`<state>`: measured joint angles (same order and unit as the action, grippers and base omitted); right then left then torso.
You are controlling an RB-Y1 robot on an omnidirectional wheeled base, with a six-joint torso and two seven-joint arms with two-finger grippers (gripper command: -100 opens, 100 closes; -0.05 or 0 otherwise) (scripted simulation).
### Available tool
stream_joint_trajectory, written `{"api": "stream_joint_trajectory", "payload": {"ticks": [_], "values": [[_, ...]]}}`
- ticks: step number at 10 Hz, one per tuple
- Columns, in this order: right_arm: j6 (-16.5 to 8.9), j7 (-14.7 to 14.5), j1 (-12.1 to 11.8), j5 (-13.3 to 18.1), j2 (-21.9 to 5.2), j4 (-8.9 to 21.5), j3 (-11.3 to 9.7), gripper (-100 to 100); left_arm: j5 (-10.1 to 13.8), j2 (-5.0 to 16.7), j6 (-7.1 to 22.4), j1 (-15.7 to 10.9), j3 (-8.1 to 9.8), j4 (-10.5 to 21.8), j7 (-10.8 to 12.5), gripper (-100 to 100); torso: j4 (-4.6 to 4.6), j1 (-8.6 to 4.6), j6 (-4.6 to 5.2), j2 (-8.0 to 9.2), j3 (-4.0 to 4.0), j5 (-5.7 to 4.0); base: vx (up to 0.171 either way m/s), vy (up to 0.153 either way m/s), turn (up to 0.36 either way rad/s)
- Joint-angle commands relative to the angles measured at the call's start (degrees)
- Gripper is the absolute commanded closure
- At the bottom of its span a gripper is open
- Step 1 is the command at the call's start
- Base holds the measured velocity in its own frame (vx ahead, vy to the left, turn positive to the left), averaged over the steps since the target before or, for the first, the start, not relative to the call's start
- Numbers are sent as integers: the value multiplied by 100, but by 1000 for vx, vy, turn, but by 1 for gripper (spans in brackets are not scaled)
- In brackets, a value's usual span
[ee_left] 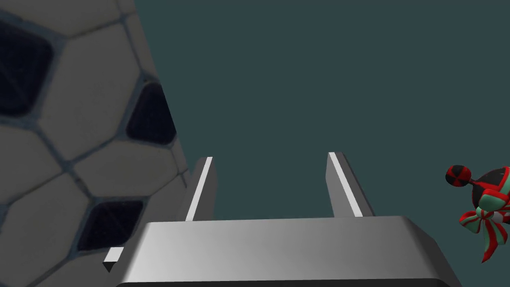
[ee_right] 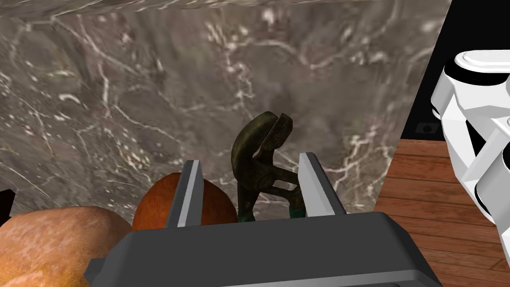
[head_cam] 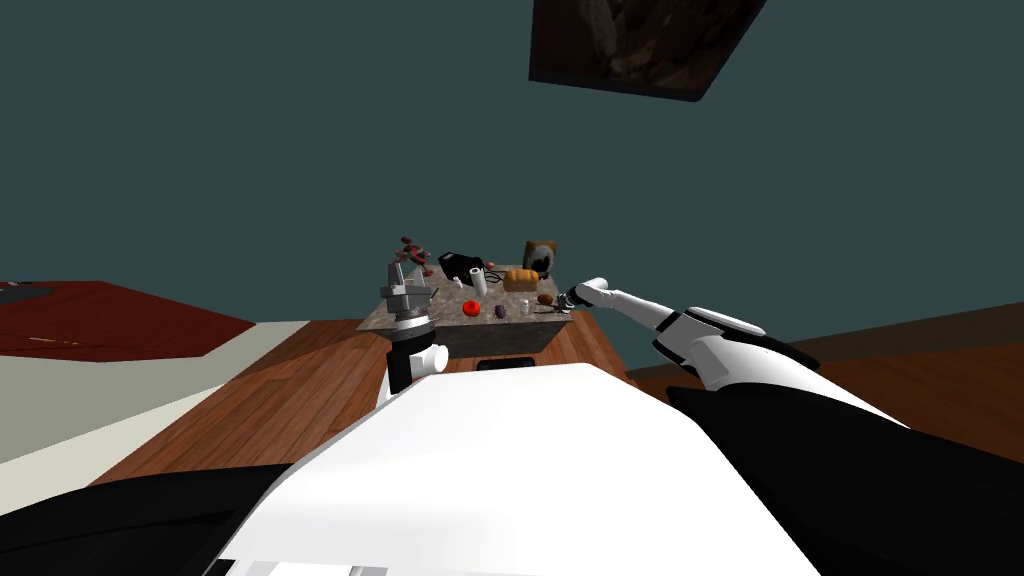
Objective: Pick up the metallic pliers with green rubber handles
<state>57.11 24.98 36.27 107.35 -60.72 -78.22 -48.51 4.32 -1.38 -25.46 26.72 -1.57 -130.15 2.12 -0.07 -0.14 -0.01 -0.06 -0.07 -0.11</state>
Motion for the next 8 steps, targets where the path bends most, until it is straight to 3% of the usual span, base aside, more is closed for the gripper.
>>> {"api": "stream_joint_trajectory", "payload": {"ticks": [1,4,5,6,8], "values": [[0,0,0,0,0,0,0,100,0,0,0,0,0,0,0,0,0,0,0,0,0,0,-9,0,-3],[34,-22,-9,2,0,-9,-20,100,0,0,0,0,0,0,0,0,4,-4,5,-14,-5,-10,0,0,0],[39,-32,-7,6,-2,-11,-22,0,0,0,0,0,0,0,0,0,3,-6,7,-16,-6,-15,0,0,0],[47,16,-35,-47,-147,-228,28,100,0,0,0,0,0,0,0,0,2,-6,7,-16,-7,-15,31,21,-114],[100,3,-55,-109,-287,-426,61,100,0,0,0,1,0,0,0,0,2,4,9,-27,-12,-11,48,35,-116]]}}
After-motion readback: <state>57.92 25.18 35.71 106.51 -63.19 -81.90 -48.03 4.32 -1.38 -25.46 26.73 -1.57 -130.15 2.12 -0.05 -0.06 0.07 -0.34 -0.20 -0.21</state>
